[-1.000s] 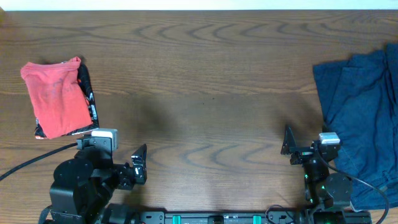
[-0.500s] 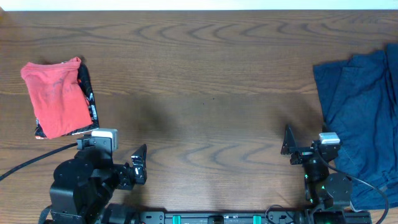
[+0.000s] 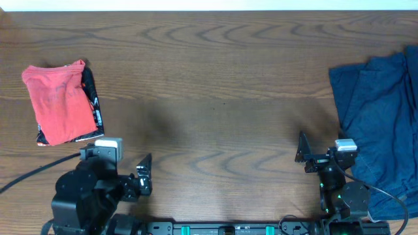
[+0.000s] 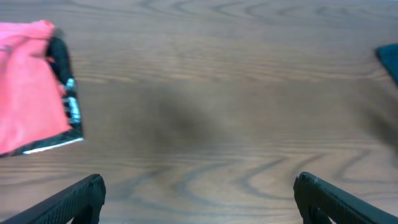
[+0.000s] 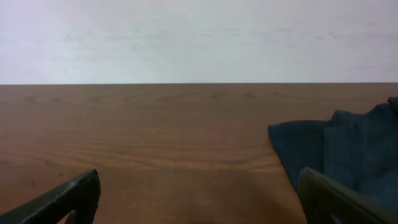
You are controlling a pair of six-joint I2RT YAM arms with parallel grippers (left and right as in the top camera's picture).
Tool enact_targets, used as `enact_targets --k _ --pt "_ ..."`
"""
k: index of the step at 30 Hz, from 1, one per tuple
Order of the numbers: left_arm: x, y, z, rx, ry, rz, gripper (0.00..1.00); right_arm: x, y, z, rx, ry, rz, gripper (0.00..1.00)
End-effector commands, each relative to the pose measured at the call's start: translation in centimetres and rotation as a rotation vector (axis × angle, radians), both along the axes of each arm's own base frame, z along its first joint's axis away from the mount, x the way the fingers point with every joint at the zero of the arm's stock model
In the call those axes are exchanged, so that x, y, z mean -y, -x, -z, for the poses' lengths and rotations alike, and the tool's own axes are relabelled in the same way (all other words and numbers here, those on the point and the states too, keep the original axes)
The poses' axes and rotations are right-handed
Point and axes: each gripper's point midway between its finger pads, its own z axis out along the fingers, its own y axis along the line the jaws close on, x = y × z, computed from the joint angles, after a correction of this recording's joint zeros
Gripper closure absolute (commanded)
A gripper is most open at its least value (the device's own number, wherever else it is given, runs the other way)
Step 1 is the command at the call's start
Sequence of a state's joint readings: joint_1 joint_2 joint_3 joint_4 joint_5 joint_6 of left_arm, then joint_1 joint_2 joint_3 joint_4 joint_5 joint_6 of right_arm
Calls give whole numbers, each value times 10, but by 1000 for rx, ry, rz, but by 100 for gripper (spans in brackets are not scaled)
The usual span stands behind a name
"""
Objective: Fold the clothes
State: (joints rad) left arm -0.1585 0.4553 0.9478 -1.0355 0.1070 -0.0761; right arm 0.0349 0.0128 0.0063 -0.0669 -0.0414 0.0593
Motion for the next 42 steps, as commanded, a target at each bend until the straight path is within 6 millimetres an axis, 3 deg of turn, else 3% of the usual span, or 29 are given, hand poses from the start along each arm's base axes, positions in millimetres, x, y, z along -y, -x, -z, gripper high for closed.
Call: enact_targets --k 1,5,11,22,28,42 --pt "-16 5 15 20 -70 -50 2 1 0 0 0 5 5 1" --pt "-25 -1 47 71 -74 -102 2 1 0 0 0 5 5 1" --pt "-28 -35 84 242 -57 -135 2 1 0 0 0 5 5 1" --pt "-28 -80 78 628 -48 -143 2 1 0 0 0 5 5 1" --pt "-28 -78 118 482 -62 -137 2 1 0 0 0 5 5 1" --pt "-28 -78 116 488 -62 -136 2 1 0 0 0 5 5 1"
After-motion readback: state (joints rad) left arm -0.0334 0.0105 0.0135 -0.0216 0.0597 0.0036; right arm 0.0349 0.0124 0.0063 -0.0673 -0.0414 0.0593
